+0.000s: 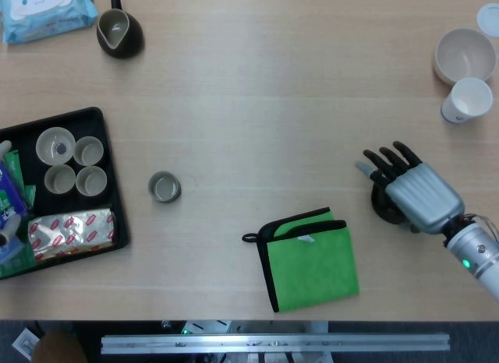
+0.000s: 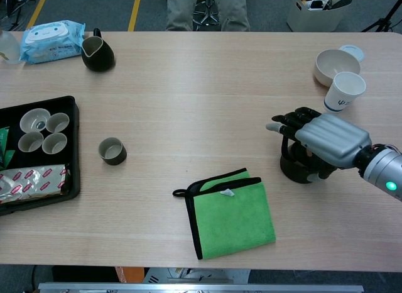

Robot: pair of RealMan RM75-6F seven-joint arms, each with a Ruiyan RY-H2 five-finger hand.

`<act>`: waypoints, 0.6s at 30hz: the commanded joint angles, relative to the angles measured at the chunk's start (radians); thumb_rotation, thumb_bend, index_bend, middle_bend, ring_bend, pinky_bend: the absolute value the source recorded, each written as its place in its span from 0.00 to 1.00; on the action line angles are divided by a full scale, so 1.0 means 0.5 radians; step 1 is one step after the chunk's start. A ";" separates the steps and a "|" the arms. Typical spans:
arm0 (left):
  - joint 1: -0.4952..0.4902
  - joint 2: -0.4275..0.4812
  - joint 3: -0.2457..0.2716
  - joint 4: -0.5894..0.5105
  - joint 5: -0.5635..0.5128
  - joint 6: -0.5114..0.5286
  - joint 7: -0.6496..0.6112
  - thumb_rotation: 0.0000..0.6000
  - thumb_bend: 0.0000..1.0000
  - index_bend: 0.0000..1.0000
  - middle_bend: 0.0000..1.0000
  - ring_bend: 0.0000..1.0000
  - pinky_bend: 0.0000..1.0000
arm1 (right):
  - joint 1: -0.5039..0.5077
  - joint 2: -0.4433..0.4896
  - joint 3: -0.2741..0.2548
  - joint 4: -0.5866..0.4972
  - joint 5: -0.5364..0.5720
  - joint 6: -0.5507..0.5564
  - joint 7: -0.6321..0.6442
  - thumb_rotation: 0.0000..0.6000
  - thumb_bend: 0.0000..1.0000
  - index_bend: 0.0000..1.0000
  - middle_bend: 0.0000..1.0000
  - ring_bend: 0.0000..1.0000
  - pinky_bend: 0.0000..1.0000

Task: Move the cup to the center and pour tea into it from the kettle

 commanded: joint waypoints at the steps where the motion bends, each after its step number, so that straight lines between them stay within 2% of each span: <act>1: 0.003 0.006 0.003 -0.002 0.001 0.002 -0.007 1.00 0.28 0.05 0.03 0.02 0.02 | 0.006 -0.004 0.015 0.022 0.028 -0.012 -0.013 1.00 0.00 0.00 0.00 0.00 0.00; 11: 0.000 0.007 0.003 -0.003 0.001 0.000 -0.008 1.00 0.28 0.05 0.03 0.02 0.02 | 0.037 -0.041 0.087 0.128 0.099 -0.022 -0.029 1.00 0.00 0.00 0.00 0.00 0.00; 18: 0.000 0.013 0.003 -0.013 -0.006 -0.002 0.001 1.00 0.28 0.05 0.03 0.02 0.02 | 0.102 -0.085 0.202 0.208 0.185 -0.037 -0.039 1.00 0.00 0.00 0.00 0.00 0.00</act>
